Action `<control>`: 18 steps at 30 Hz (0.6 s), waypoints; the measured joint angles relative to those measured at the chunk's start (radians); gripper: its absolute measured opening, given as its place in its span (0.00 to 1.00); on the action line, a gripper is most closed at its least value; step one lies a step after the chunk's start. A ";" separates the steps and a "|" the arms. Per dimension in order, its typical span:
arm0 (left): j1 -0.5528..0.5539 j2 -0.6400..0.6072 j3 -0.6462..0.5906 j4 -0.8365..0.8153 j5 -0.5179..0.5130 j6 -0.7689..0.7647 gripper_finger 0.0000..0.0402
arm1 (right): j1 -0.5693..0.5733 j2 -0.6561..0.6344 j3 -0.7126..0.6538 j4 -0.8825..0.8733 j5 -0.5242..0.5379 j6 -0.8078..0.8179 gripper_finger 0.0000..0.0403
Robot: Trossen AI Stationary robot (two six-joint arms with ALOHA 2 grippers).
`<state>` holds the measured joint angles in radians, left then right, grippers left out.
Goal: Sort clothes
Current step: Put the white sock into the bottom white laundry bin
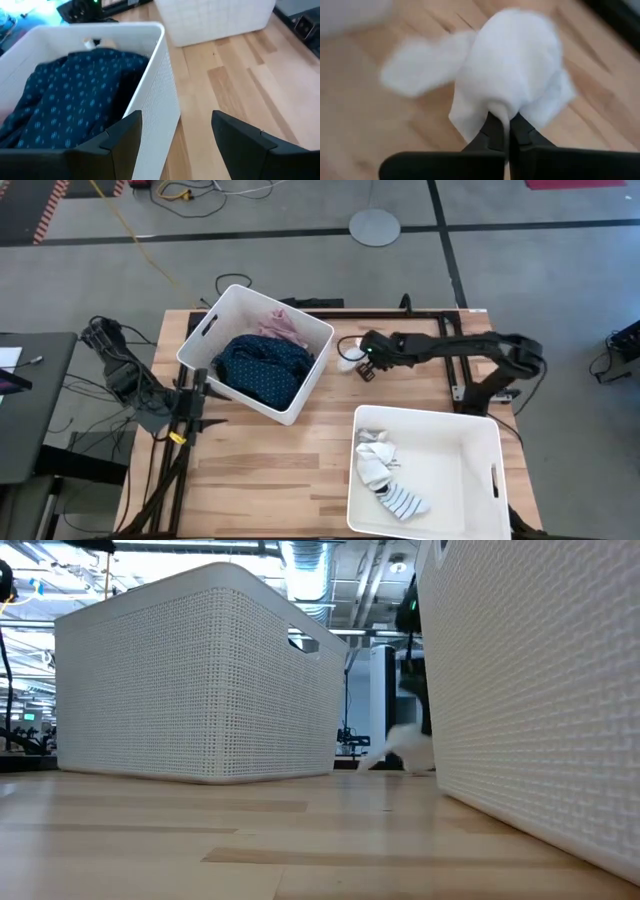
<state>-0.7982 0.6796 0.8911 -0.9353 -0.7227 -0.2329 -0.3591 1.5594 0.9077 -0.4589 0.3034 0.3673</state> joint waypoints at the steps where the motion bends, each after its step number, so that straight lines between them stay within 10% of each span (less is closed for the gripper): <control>1: 0.000 0.000 0.000 0.016 0.000 0.014 0.58 | 0.016 -0.029 0.000 0.000 0.002 0.006 0.01; 18: 0.022 0.045 0.000 0.457 -0.002 0.428 0.58 | 0.216 -0.425 0.003 0.255 0.014 -0.088 0.00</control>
<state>-0.7763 0.7241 0.8913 -0.4785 -0.7242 0.1949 -0.1430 1.1347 0.9104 -0.2043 0.3172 0.2796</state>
